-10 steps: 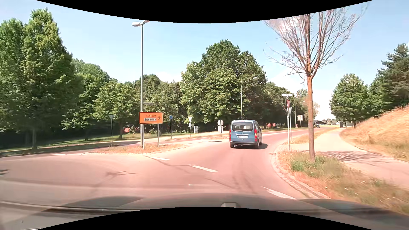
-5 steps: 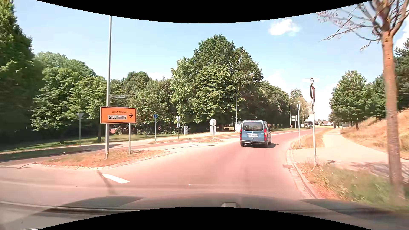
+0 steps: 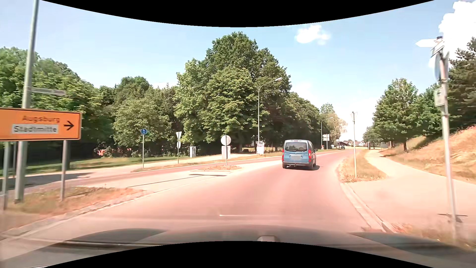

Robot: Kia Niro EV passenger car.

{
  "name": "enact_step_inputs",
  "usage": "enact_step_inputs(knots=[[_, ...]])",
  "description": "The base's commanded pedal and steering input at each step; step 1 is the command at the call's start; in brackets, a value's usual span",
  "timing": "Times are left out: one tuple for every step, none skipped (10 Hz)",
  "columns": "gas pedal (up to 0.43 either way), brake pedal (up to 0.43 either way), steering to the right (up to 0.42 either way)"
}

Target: Follow the waypoints while adhering to traffic rules and regulations

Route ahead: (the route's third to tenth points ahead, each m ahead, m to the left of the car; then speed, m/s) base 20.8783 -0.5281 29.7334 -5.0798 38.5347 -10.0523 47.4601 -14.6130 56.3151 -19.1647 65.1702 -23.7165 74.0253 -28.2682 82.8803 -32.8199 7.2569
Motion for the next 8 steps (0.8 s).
enact_step_inputs(knots=[[0.209, 0.0, 0.138], [0.209, 0.0, 0.137], [0.209, 0.0, 0.137], [0.209, 0.0, 0.137], [0.22, 0.0, 0.134], [0.228, 0.0, 0.129], [0.228, 0.0, 0.125], [0.228, 0.0, 0.121]])
